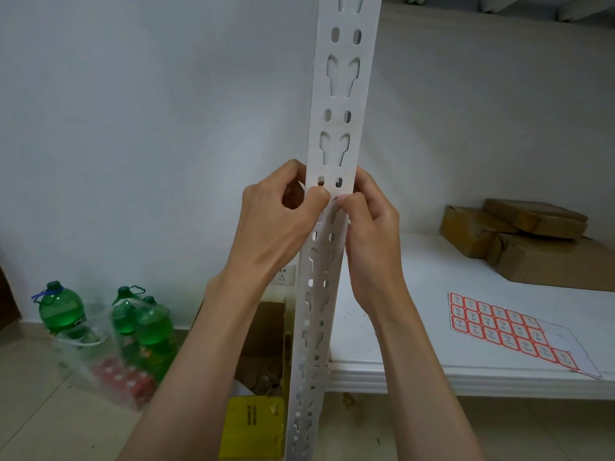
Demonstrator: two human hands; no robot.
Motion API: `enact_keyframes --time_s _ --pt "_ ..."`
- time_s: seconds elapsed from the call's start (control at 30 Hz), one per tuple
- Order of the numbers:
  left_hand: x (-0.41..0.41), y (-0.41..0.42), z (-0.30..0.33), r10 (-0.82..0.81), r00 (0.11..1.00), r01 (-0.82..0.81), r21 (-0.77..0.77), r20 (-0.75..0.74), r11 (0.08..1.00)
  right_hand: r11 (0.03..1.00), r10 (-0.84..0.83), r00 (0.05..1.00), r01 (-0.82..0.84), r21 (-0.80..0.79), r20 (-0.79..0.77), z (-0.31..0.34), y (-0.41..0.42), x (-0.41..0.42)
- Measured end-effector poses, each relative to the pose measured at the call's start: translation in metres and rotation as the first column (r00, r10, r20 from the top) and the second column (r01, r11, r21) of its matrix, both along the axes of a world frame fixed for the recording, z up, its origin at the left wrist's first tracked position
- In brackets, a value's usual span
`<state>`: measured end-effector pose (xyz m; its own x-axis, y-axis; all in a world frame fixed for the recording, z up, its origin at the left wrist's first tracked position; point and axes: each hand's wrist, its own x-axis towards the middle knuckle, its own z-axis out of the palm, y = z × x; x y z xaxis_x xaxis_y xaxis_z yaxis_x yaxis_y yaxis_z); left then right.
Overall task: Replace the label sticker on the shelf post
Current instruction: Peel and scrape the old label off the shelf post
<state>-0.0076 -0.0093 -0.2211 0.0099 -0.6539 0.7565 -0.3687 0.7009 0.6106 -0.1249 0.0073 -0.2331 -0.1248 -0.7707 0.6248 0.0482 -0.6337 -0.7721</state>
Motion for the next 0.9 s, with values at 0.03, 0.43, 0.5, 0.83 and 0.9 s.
enact_keyframes --time_s 0.03,0.43,0.5,0.83,0.9 --pt "-0.001 0.000 -0.001 -0.023 1.000 0.023 0.016 -0.008 1.000 1.000 0.000 1.000 0.000 0.000 0.003 0.000 0.000 0.000" --pt "-0.029 0.010 -0.011 -0.309 0.857 0.401 0.158 -0.412 0.902 1.000 0.015 0.996 -0.016 0.007 0.092 -0.002 -0.001 0.008" --pt "-0.031 0.010 -0.012 -0.315 0.842 0.409 0.137 -0.439 0.902 1.000 0.019 0.995 -0.020 0.004 0.102 -0.002 -0.001 0.009" --pt "-0.035 0.004 -0.017 -0.283 0.855 0.355 0.094 -0.434 0.930 0.999 0.028 0.993 -0.030 0.012 0.118 -0.002 0.000 0.012" --pt "-0.034 0.004 -0.020 -0.286 0.865 0.345 0.077 -0.412 0.935 1.000 0.022 0.992 -0.025 0.015 0.127 -0.002 0.000 0.012"
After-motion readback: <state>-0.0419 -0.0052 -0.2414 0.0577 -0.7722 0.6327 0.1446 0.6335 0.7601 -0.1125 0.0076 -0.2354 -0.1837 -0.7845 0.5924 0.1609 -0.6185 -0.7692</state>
